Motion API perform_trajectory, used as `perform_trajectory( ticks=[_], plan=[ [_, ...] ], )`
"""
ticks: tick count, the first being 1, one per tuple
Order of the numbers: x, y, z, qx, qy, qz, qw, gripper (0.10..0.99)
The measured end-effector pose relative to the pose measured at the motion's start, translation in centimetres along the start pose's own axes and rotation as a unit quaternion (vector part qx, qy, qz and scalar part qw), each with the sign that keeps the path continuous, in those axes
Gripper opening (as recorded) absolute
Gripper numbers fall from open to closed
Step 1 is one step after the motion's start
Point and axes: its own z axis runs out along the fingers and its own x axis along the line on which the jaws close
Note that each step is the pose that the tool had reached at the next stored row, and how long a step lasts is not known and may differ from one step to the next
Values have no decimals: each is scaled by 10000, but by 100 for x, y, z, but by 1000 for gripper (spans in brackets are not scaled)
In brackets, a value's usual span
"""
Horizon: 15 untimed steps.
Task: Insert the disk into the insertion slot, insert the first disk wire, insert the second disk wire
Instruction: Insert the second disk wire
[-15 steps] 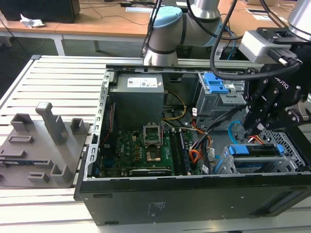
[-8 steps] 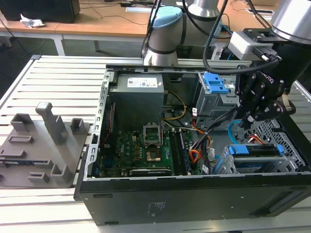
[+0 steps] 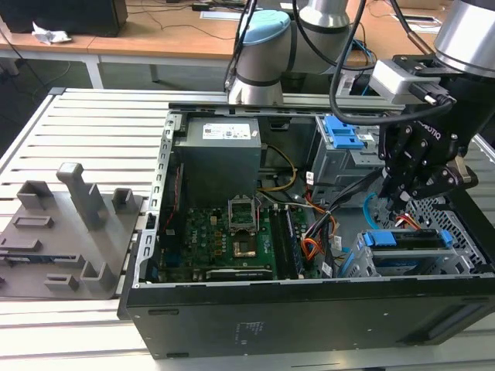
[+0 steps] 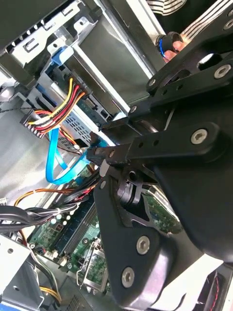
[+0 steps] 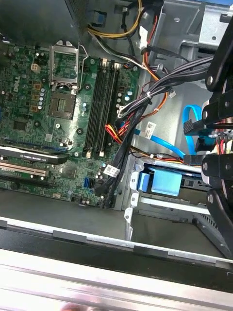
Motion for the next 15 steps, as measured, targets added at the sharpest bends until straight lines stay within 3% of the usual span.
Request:
perform_trajectory(
  ticks=[2, 4, 11, 15],
  plan=[
    [0, -1, 0, 0, 1, -1, 10000, 286],
    [0, -1, 0, 0, 1, -1, 10000, 165],
    [0, -4, 0, 0, 3, -1, 10000, 165],
    [16, -61, 4, -1, 1, 3, 10000, 165]
  ],
)
